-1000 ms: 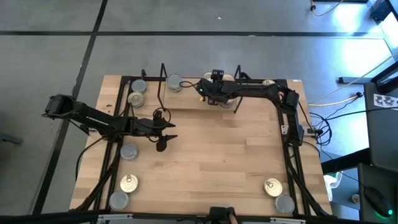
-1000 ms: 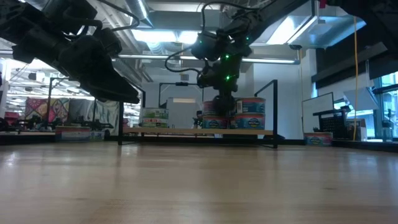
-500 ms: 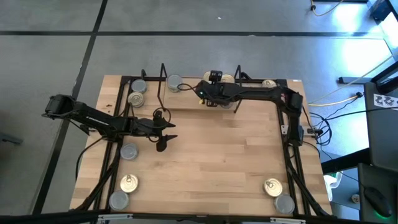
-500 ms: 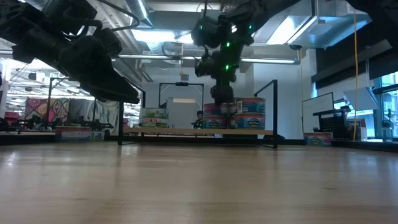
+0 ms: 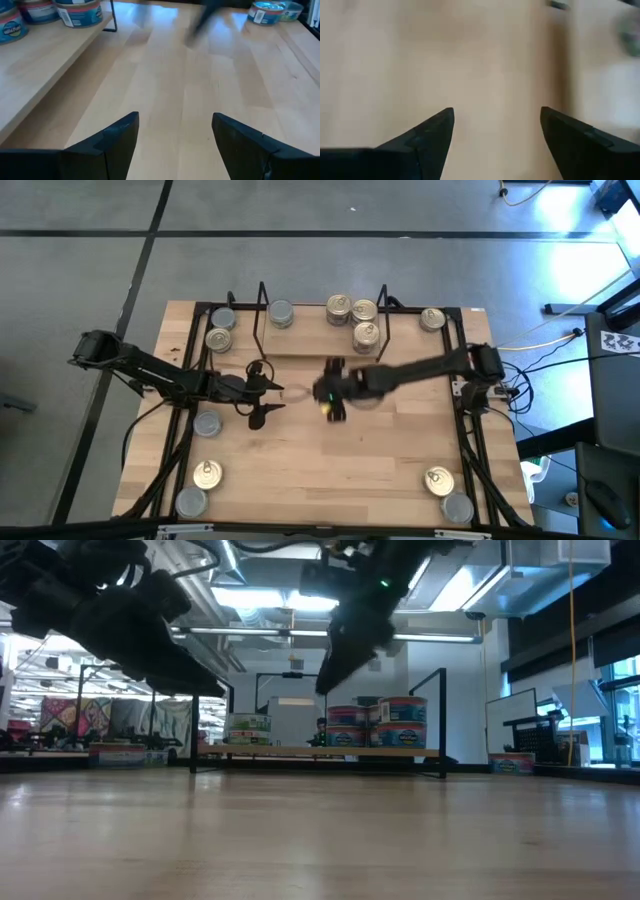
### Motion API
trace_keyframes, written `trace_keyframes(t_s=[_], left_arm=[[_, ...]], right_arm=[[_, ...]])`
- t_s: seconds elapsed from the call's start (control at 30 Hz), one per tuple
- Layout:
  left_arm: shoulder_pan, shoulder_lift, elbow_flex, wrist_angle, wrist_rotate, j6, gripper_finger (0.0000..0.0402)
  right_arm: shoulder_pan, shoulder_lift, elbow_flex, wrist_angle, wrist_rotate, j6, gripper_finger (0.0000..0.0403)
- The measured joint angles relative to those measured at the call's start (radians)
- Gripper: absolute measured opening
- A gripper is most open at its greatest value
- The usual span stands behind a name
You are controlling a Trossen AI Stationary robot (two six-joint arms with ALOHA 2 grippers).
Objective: Stack canned seafood by type on shelf
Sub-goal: Put the blue-pink tuna can on the shelf
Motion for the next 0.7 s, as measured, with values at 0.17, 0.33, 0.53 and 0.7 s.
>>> trace_keyframes(t_s=[0.17,0.33,0.53,0.7], left_arm=[[0.012,-0.001,0.025,-0.008,0.0,0.031,0.0253],[-0.023,0.011,0.233,-0.49,0.001,-0.026,0.0253],[-0.116,0.076,0.453,-0.932,0.024,-0.159,0.0253],[-0.206,0.134,0.534,-1.074,0.06,-0.215,0.0253]], right_arm=[[0.109,0.001,-0.192,0.328,-0.014,0.001,0.0293],[0.169,0.001,-0.362,0.602,-0.01,0.076,0.0293],[0.181,0.001,-0.486,0.835,-0.012,0.143,0.0293],[0.182,0.002,-0.501,0.857,-0.06,0.179,0.0293]])
